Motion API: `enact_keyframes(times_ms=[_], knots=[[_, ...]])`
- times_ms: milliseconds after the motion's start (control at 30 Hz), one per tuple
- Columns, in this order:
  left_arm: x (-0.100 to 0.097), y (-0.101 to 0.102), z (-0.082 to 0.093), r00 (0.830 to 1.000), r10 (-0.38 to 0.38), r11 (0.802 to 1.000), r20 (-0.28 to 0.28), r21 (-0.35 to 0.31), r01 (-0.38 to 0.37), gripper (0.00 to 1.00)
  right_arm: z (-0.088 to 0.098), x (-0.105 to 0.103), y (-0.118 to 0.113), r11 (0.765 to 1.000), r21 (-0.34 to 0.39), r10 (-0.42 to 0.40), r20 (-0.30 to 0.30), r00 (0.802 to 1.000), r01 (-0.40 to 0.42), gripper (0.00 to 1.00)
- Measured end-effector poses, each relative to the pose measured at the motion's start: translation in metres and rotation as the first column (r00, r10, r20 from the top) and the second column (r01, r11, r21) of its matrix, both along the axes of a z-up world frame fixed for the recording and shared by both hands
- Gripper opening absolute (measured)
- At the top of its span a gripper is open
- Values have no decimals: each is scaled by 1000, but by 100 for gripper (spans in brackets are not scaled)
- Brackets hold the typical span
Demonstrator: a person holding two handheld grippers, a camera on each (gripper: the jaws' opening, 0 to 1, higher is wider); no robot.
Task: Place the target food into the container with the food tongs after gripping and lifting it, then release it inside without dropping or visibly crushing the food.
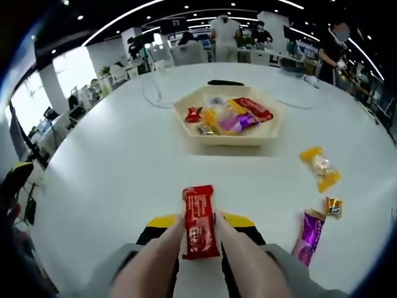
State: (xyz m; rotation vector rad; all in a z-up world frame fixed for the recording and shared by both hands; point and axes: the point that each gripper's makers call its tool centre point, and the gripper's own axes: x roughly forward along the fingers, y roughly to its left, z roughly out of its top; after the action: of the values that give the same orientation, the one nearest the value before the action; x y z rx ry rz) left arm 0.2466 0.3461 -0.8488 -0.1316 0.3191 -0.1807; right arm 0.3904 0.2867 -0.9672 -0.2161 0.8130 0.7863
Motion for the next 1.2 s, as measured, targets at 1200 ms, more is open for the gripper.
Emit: enact_keyframes(times_ms=[1200], knots=[[10, -10, -6, 999, -28, 1000, -19, -6, 28, 99, 17, 3, -13, 995, 26, 101, -15, 995, -101, 21]])
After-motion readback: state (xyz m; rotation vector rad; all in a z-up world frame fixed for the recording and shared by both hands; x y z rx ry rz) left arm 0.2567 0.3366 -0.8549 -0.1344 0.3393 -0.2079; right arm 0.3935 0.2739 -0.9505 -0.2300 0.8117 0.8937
